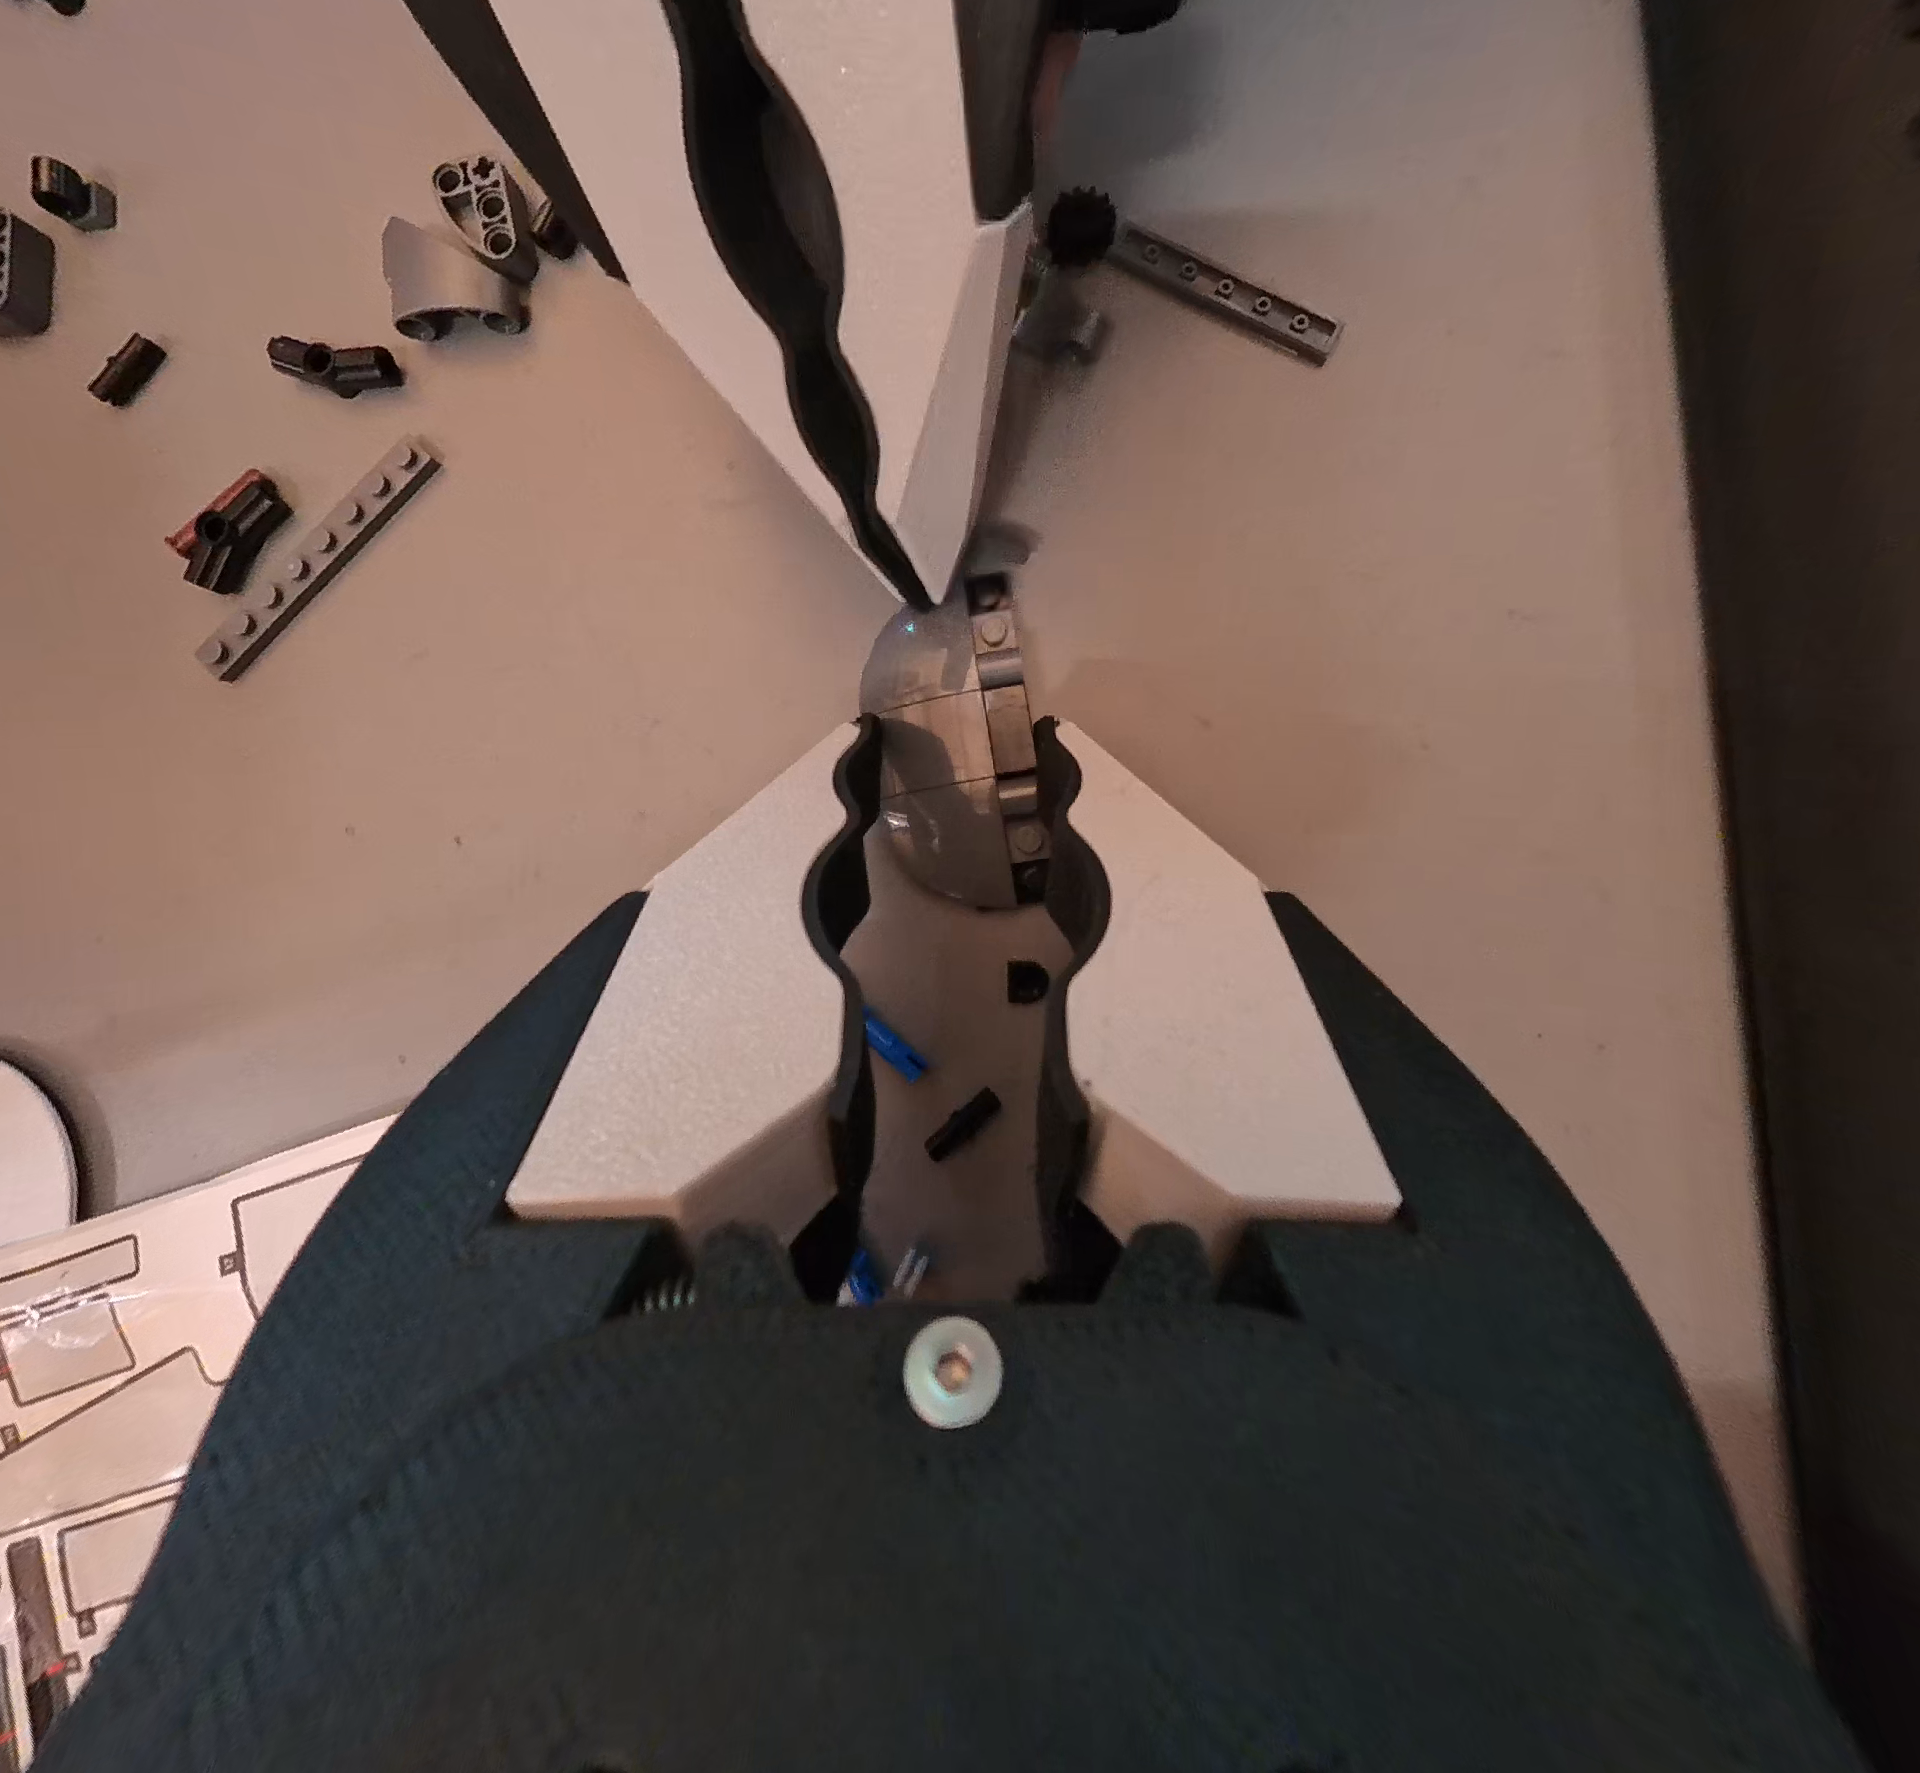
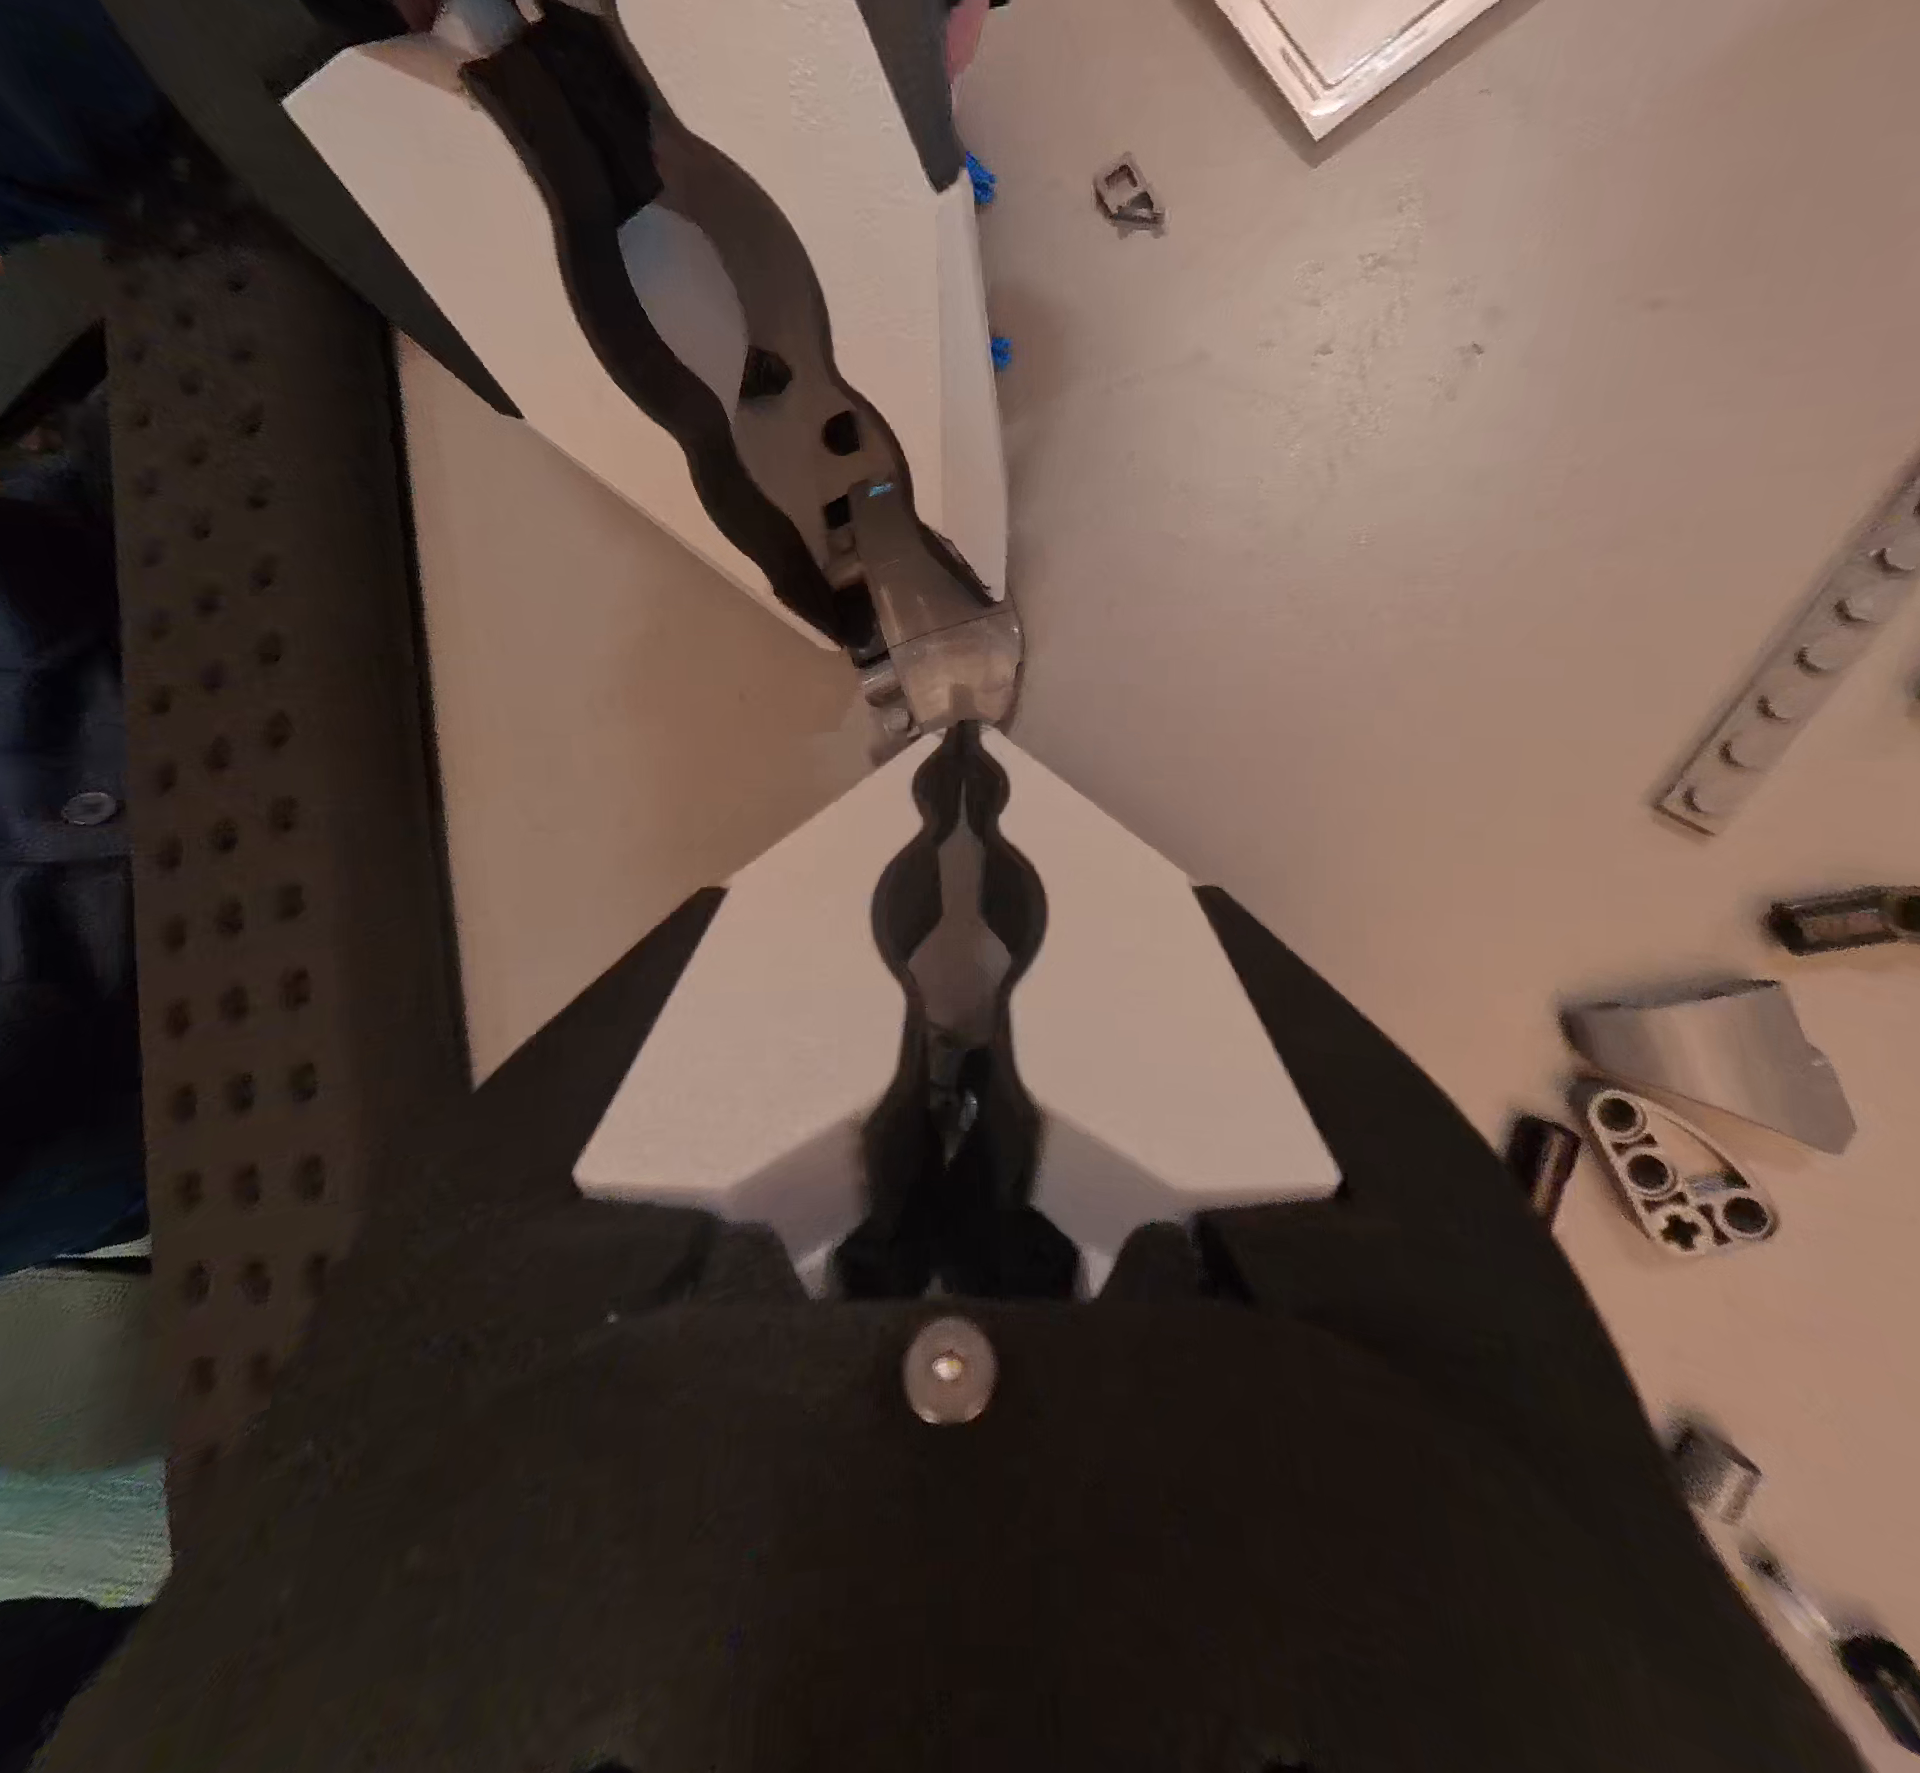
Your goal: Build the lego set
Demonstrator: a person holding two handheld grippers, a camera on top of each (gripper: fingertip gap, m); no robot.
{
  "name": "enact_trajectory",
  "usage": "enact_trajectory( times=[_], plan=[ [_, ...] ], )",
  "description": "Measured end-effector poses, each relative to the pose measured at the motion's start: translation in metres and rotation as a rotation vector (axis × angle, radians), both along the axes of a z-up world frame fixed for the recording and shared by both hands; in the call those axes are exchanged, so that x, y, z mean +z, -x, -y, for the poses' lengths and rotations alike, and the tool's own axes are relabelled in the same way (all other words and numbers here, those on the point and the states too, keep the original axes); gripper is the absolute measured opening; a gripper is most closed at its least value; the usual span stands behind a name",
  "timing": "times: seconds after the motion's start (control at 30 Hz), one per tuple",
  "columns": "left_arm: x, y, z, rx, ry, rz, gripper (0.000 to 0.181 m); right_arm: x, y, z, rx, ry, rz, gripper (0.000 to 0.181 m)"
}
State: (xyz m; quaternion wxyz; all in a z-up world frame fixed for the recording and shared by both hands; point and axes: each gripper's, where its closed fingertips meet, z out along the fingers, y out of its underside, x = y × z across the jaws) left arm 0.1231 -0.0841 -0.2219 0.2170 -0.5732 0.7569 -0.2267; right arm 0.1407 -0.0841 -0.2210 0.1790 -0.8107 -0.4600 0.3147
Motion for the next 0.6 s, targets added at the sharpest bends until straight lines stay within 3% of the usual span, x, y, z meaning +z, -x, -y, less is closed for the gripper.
enact_trajectory(
  times=[0.33, 0.6],
  plan=[
    [0.000, 0.000, -0.001, 0.001, -0.011, 0.000, 0.027, 0.003, 0.002, 0.003, 0.011, -0.010, -0.013, 0.003],
    [0.000, 0.001, -0.003, 0.012, -0.006, 0.002, 0.027, 0.007, -0.024, 0.024, 0.100, -0.094, 0.073, 0.015]
  ],
)
